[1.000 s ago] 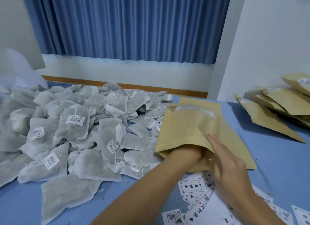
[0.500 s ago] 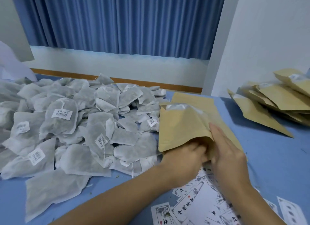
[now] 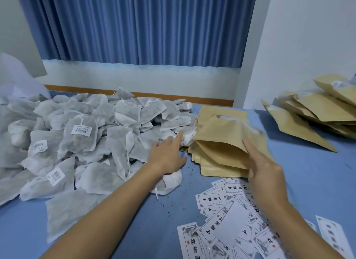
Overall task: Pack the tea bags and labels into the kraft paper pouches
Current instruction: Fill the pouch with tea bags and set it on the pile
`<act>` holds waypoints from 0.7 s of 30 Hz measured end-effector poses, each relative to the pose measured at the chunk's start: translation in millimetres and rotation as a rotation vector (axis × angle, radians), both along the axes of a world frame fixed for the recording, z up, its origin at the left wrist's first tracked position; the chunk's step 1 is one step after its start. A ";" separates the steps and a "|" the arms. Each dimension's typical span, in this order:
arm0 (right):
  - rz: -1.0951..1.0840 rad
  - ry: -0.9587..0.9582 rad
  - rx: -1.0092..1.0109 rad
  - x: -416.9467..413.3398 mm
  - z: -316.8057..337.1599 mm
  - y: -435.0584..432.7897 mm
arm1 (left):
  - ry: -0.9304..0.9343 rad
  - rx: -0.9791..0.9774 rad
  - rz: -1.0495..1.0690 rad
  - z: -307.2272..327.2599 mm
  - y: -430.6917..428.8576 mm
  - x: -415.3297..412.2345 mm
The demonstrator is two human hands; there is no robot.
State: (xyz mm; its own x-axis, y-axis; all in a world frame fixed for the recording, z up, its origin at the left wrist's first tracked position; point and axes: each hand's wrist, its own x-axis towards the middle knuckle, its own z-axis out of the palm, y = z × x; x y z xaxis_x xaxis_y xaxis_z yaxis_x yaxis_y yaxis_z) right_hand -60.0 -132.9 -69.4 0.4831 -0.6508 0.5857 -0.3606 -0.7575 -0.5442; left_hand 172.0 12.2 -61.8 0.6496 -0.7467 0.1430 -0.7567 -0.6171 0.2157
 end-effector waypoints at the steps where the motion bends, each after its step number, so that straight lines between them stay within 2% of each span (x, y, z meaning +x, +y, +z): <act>1: 0.008 0.003 0.000 0.8 0.0 -0.7 | -0.008 -0.017 -0.009 -0.8 -1.5 0.7; 5: 0.013 -0.013 0.011 1.4 0.1 -3.4 | -0.114 -0.075 0.032 -7.0 -2.2 -1.2; 11: 0.015 -0.021 0.050 2.8 0.7 -1.4 | -0.088 -0.157 0.009 -3.9 -3.8 -7.6; 14: 0.014 -0.012 0.042 2.5 1.3 -0.7 | -0.176 -0.187 0.025 -3.4 -3.9 -14.2; 19: -0.003 -0.039 0.053 4.6 -0.5 -1.1 | -0.235 -0.674 0.091 3.4 3.0 -24.2; 21: -0.010 -0.056 0.071 4.9 -1.8 -2.4 | -0.276 -0.761 0.075 4.4 5.9 -29.5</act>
